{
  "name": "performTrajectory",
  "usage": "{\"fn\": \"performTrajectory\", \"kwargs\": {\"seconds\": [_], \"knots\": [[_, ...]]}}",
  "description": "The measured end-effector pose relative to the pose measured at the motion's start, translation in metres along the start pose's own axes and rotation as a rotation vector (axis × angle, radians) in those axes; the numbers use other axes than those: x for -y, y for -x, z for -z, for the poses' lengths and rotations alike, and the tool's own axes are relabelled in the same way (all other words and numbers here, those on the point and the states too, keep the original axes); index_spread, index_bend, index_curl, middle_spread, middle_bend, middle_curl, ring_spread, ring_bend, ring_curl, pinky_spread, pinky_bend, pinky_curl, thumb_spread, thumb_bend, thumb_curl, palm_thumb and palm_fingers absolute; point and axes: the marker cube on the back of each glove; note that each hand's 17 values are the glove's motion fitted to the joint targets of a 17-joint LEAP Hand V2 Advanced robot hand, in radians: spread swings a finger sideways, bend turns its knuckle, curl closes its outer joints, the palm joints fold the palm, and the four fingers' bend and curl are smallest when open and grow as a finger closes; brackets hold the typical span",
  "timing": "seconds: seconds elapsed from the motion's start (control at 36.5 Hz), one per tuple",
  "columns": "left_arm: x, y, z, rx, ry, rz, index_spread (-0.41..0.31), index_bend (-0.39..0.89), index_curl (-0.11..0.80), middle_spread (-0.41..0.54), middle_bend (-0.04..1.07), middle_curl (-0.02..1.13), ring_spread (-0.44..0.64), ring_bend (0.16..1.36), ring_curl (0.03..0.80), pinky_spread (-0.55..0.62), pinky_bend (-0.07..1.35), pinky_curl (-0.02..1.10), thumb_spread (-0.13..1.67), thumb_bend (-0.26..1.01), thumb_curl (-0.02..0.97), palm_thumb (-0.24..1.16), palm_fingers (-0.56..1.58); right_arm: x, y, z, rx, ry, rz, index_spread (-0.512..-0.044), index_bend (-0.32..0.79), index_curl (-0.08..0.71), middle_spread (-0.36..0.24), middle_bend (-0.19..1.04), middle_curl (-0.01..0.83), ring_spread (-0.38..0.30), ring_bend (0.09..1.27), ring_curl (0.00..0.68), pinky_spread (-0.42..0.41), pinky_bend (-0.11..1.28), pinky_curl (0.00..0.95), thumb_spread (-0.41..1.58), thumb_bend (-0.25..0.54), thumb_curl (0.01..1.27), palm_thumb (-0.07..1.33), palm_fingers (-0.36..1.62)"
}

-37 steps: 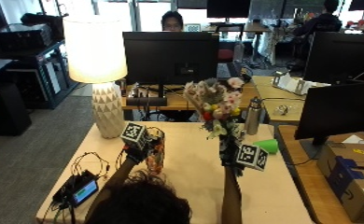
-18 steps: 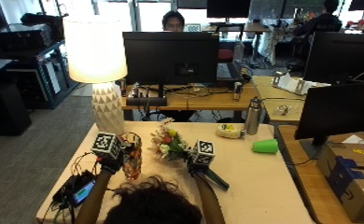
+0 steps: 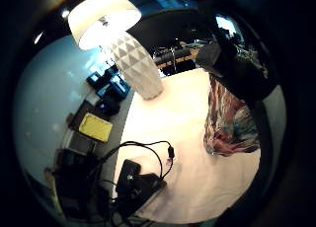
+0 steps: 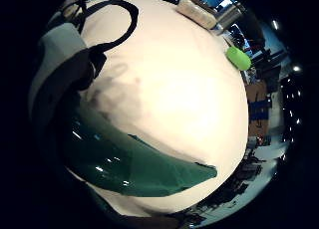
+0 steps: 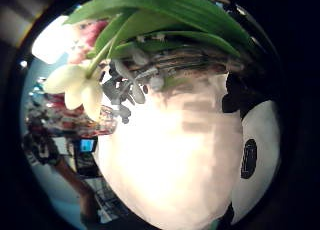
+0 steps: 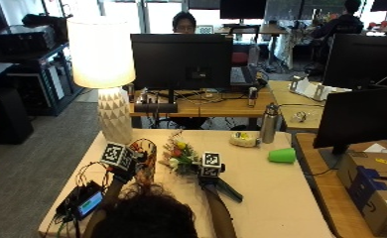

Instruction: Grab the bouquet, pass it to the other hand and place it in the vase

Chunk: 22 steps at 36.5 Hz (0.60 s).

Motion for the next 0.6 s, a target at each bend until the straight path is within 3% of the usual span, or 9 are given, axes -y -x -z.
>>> {"fn": "performTrajectory", "kwargs": {"seconds": [0.16,0.25,0.36,0.49,0.6], "knots": [[0.003,-0.003,-0.003,-0.023,0.009,0.013,-0.312,0.46,0.530,-0.303,0.62,0.53,-0.34,0.74,0.483,0.24,0.09,0.08,0.92,-0.03,0.295,0.54,1.08,0.011,-0.009,-0.006,0.012,-0.050,-0.001,-0.294,0.00,0.022,-0.162,0.59,0.489,-0.211,0.84,0.461,-0.091,0.66,0.418,1.05,0.146,0.42,1.04,1.02],[0.003,-0.002,-0.001,-0.028,0.032,0.032,-0.312,0.46,0.534,-0.304,0.62,0.53,-0.34,0.73,0.485,0.24,0.09,0.08,0.92,-0.03,0.293,0.53,1.07,0.002,-0.013,-0.004,0.015,0.009,-0.005,-0.299,0.00,0.018,-0.161,0.59,0.492,-0.209,0.85,0.465,-0.087,0.64,0.418,1.04,0.128,0.43,1.04,1.00],[0.002,-0.002,0.005,-0.041,0.060,0.054,-0.312,0.45,0.536,-0.306,0.62,0.54,-0.34,0.71,0.482,0.24,0.09,0.08,0.92,-0.03,0.291,0.53,1.06,0.001,-0.017,-0.005,0.054,0.032,0.010,-0.297,0.03,0.029,-0.152,0.59,0.493,-0.198,0.86,0.473,-0.030,0.57,0.415,1.04,0.101,0.44,1.03,0.91],[-0.015,-0.013,0.022,-0.041,0.096,0.087,-0.315,0.45,0.536,-0.314,0.64,0.54,-0.34,0.58,0.452,0.24,0.11,0.08,0.93,-0.02,0.294,0.55,1.01,-0.006,-0.030,-0.007,0.138,0.033,0.049,-0.299,0.10,0.071,-0.130,0.48,0.462,-0.166,0.76,0.455,0.079,0.53,0.409,1.05,0.070,0.45,1.01,0.71],[-0.039,-0.026,0.034,-0.004,0.109,0.110,-0.271,0.32,0.506,-0.274,0.47,0.52,-0.25,0.47,0.442,0.30,0.24,0.15,0.93,-0.04,0.292,0.53,0.68,-0.041,-0.031,0.026,0.178,0.047,0.106,-0.299,0.17,0.118,-0.104,0.40,0.434,-0.107,0.61,0.408,0.160,0.51,0.392,1.09,0.029,0.45,0.96,0.59]]}}
